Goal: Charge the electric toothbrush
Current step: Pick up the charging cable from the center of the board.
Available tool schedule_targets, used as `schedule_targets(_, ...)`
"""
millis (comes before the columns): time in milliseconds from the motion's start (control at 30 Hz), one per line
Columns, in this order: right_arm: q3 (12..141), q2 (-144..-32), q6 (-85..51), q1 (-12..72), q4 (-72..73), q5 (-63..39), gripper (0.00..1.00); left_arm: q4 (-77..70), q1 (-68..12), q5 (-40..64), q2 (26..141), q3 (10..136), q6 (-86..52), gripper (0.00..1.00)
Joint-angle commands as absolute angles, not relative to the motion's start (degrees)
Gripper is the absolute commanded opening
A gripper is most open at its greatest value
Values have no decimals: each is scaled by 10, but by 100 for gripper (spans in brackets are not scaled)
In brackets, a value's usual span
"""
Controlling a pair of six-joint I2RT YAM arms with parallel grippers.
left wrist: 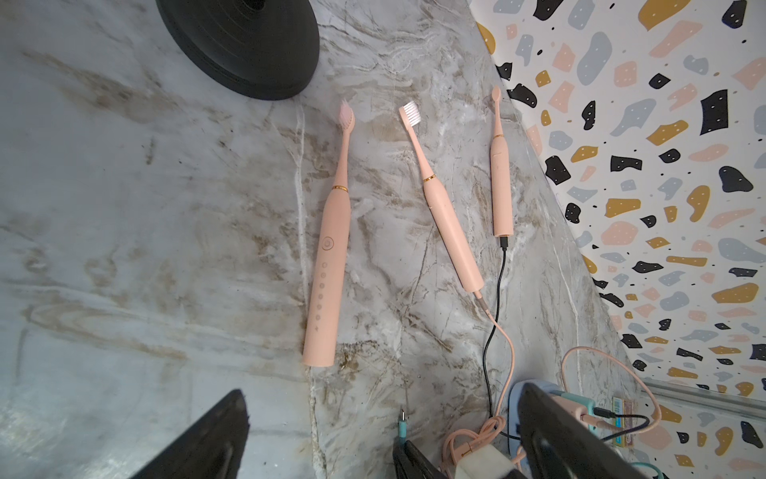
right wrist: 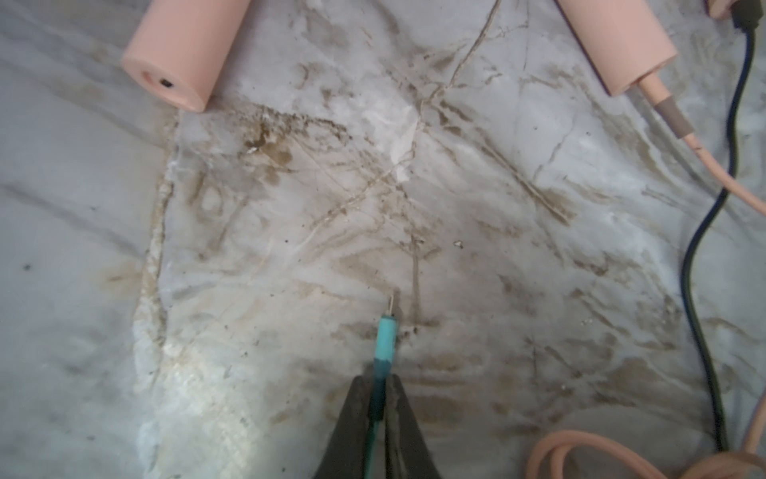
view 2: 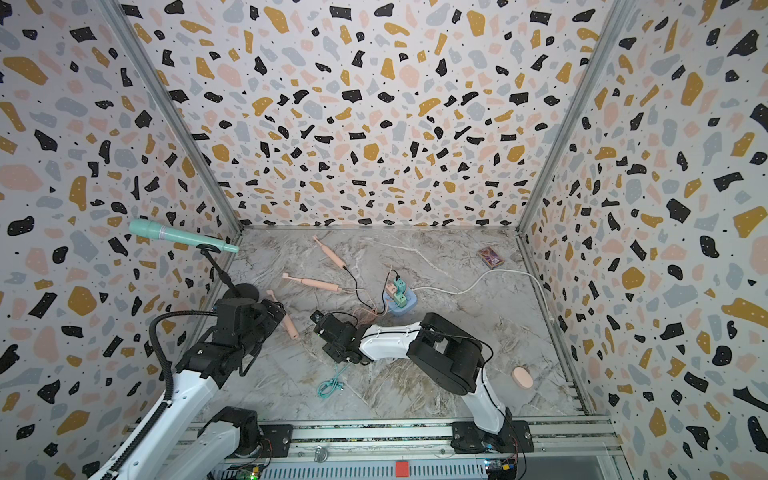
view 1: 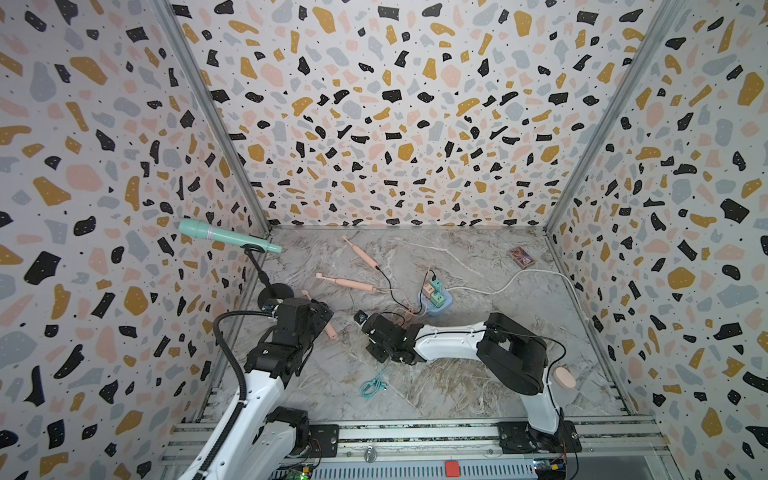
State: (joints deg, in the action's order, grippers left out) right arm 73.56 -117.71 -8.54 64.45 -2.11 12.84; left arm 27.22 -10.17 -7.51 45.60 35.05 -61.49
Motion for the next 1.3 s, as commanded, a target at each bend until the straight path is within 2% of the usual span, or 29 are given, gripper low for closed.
schedule_targets(0, 713, -1204, -79, 640, -62, 121, 4, 256, -98, -69, 460, 348, -609, 100)
schedule_targets(33, 708, -1201, -77, 640, -54, 121, 0, 256, -98, -70, 460, 347, -609, 100)
schedule_targets(200, 690, -1171, -66, 641, -35, 109, 0, 268, -98, -100, 473, 354, -602, 100)
schedule_targets(400, 616, -1089, -68, 643, 63, 0, 0, 262, -89, -130, 547, 364, -581, 100)
schedule_targets(633, 572, -1040, -76, 648, 131, -60, 0, 209, -85, -168, 627, 364, -581, 100)
schedule_targets(800, 541, -1011, -83, 648, 181, -83, 0, 168, -84, -167, 685, 371, -583, 98)
schedule_targets(1033, 546, -1002, -82, 659, 180, -85, 0, 150, -84, -175, 773, 406, -568, 95)
schedule_targets(1267, 552, -1003, -79, 668, 175, -90, 0, 168, -84, -185, 844, 451, -556, 86)
